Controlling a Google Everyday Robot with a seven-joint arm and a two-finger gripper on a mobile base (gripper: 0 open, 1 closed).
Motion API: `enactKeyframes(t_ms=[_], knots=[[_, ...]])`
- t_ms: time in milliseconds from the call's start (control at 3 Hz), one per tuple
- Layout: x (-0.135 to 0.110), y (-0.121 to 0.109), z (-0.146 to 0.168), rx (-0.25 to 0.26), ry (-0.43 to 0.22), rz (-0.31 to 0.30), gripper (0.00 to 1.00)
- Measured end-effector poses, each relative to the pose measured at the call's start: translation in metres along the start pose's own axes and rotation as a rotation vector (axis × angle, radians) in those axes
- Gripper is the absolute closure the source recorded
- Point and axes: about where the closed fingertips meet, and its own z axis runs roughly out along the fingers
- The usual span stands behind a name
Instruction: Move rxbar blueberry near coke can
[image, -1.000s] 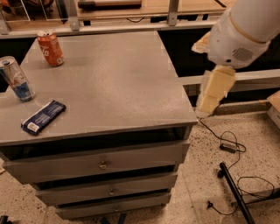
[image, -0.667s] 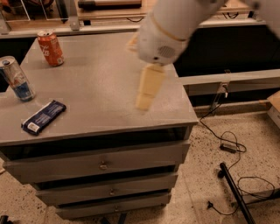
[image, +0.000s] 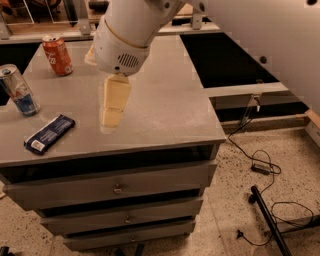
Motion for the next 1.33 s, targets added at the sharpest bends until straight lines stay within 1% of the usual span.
enactKeyframes(t_ms=[333,667,1000,1333], knots=[[0.004,-0.006,0.008,0.026,-0.068,0.006,0.00],[0.006,-0.029,0.043,0.057,-0.230,0.007,0.00],[0.014,-0.052,0.083,0.055,-0.349,0.047,0.00],[0.017,-0.071,0.121,0.015,-0.435,0.104,0.00]])
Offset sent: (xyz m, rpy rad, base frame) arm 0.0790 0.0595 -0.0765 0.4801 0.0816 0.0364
